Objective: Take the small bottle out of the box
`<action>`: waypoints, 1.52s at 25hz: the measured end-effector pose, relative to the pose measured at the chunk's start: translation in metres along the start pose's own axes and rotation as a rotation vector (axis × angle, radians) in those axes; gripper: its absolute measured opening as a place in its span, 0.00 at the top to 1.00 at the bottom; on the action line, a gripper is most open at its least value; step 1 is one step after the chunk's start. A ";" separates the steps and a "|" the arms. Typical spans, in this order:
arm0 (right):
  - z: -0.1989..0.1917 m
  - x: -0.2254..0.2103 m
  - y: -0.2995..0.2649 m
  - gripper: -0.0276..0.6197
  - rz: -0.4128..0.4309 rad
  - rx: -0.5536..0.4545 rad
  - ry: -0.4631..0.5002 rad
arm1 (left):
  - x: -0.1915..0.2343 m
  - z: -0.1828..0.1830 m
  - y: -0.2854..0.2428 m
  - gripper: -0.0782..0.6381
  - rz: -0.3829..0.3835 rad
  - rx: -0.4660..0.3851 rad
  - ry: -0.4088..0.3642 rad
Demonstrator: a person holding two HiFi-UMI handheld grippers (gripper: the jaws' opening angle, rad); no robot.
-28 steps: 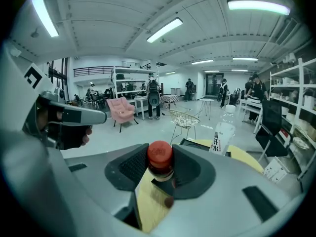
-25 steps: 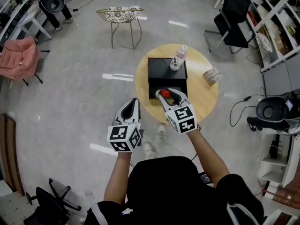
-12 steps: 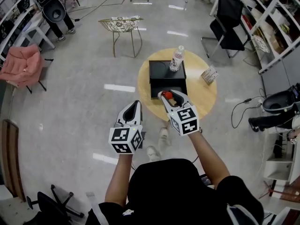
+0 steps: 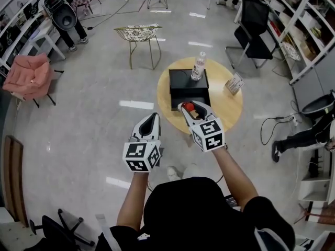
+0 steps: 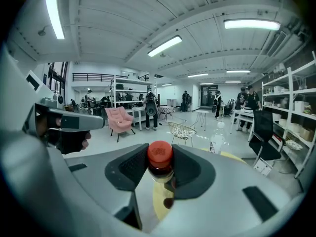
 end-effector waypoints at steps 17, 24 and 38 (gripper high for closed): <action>0.009 -0.024 0.063 0.74 0.003 -0.059 -0.009 | -0.066 0.006 0.002 0.88 -0.013 -0.032 -0.013; 0.004 -0.030 0.101 0.74 0.011 -0.073 -0.010 | -0.104 0.006 0.016 0.88 -0.007 -0.051 -0.024; -0.015 -0.027 0.169 0.74 0.034 -0.101 -0.011 | -0.167 -0.010 0.058 0.88 0.009 -0.058 -0.046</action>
Point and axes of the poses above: the fingertips, and each gripper's own axes: y backward along the fingers, x to its left, z out of its top, the point moved 9 cm from there along y, backward along the fingers, and after that the axes turned 3 degrees about -x, right-handed, at the moved point
